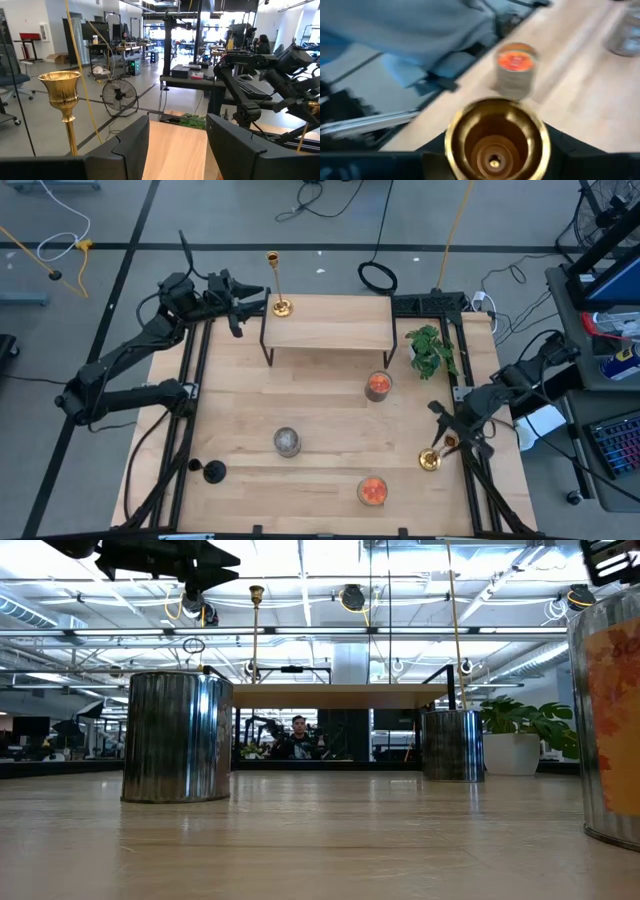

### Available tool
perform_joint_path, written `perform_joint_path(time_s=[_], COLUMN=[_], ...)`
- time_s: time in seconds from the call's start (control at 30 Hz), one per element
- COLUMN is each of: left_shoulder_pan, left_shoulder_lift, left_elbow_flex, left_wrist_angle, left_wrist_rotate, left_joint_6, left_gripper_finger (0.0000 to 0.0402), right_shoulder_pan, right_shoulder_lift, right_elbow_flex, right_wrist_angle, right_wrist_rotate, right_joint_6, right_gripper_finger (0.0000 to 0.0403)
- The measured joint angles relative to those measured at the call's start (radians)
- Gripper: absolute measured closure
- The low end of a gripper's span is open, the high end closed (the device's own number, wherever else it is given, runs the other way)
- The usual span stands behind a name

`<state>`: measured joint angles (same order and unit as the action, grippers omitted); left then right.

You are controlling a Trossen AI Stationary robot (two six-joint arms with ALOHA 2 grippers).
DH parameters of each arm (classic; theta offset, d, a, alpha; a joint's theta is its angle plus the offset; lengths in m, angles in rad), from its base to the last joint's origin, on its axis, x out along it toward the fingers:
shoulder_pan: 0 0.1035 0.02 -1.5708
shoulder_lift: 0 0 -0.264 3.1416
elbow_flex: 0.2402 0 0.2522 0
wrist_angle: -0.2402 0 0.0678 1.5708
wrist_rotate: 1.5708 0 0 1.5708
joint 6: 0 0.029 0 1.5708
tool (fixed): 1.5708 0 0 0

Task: Pick & Place candle stick holders
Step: Put the gold candle holder on the shelf

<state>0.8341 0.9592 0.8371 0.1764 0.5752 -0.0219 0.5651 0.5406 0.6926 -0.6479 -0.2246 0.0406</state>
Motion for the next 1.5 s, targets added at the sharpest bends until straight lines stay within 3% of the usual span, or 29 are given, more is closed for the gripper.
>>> perform_joint_path(time_s=[0.2, 0.4, 0.73, 0.97, 1.13, 1.27, 1.5], left_shoulder_pan=[0.000, 0.000, 0.000, 0.000, 0.000, 0.000, 0.000], left_shoulder_lift=[0.000, 0.000, 0.000, 0.001, 0.001, 0.001, 0.003], left_elbow_flex=[0.000, 0.000, 0.000, 0.000, 0.000, 0.000, 0.000], left_wrist_angle=[0.000, 0.006, 0.012, 0.012, 0.012, 0.012, 0.021], left_wrist_rotate=[0.000, 0.000, -0.001, -0.001, -0.001, -0.001, -0.001], left_joint_6=[0.000, 0.000, -0.006, -0.010, -0.010, -0.009, -0.009], left_gripper_finger=[0.0199, 0.0199, 0.0199, 0.0199, 0.0199, 0.0199, 0.0199], right_shoulder_pan=[0.000, 0.000, 0.000, -0.037, -0.140, -0.283, -0.602], right_shoulder_lift=[0.023, 0.044, 0.109, 0.236, 0.308, 0.336, 0.394], right_elbow_flex=[0.000, -0.002, -0.002, -0.002, -0.002, -0.001, 0.090], right_wrist_angle=[0.014, 0.101, 0.422, 0.819, 1.194, 1.407, 1.426], right_wrist_rotate=[0.018, 0.043, 0.420, 0.669, 0.830, 0.884, 0.874], right_joint_6=[0.008, 0.003, -0.069, -0.251, -0.456, -0.528, -0.489], right_gripper_finger=[0.0328, 0.0331, 0.0326, 0.0331, 0.0331, 0.0331, 0.0331])
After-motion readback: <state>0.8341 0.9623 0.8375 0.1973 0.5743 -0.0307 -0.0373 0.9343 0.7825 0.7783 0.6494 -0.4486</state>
